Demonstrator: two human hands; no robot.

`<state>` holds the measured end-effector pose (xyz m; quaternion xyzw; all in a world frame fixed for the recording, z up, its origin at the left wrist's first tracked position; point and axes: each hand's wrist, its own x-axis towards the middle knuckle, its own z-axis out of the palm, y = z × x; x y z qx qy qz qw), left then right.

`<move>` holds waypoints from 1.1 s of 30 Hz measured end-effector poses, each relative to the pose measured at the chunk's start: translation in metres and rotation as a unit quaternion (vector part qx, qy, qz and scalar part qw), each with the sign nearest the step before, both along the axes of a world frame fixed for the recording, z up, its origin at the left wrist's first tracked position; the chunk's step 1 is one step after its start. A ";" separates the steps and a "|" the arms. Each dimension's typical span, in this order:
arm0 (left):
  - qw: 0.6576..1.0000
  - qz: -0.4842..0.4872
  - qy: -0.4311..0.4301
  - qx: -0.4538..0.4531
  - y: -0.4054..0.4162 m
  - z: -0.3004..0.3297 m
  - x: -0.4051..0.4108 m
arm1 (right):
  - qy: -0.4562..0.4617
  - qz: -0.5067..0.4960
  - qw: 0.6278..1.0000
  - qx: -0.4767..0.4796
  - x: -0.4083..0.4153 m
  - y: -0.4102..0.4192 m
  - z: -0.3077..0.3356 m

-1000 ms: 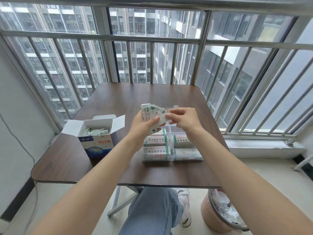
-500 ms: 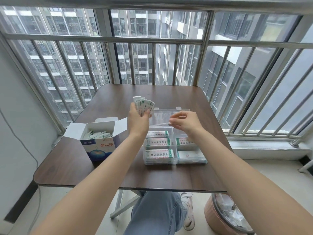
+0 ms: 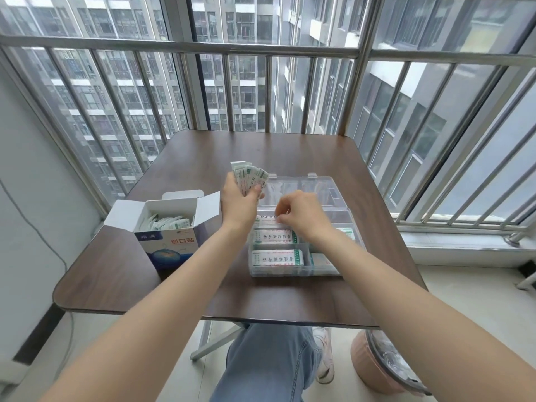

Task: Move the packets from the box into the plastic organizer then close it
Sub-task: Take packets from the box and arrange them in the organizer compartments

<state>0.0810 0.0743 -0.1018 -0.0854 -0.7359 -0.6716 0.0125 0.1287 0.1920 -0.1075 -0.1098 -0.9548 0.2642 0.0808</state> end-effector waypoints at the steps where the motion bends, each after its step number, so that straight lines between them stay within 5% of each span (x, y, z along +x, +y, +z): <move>1: 1.000 -0.004 -0.004 0.001 0.000 0.000 -0.001 | 0.000 -0.002 1.000 0.018 0.000 0.000 -0.001; 5: 0.999 -0.022 -0.029 0.000 -0.001 0.001 -0.003 | 0.049 -0.014 0.998 -0.021 0.002 0.003 0.004; 9: 0.988 -0.124 -0.075 0.055 -0.004 0.004 0.005 | 0.119 -0.036 0.939 -0.321 0.011 0.008 0.026; 11: 0.980 -0.162 -0.091 0.065 -0.005 0.006 0.008 | 0.121 -0.036 0.920 -0.371 0.016 0.010 0.031; 20: 0.985 -0.156 -0.065 0.039 -0.006 0.010 0.012 | 0.134 -0.073 0.885 -0.440 0.026 0.015 0.027; 29: 0.970 -0.208 -0.125 0.029 -0.014 0.014 0.012 | 0.125 -0.048 0.891 -0.433 0.026 0.007 0.026; 33: 0.983 -0.157 -0.097 0.009 -0.013 0.012 0.012 | 0.132 -0.090 0.894 -0.419 0.021 0.007 0.025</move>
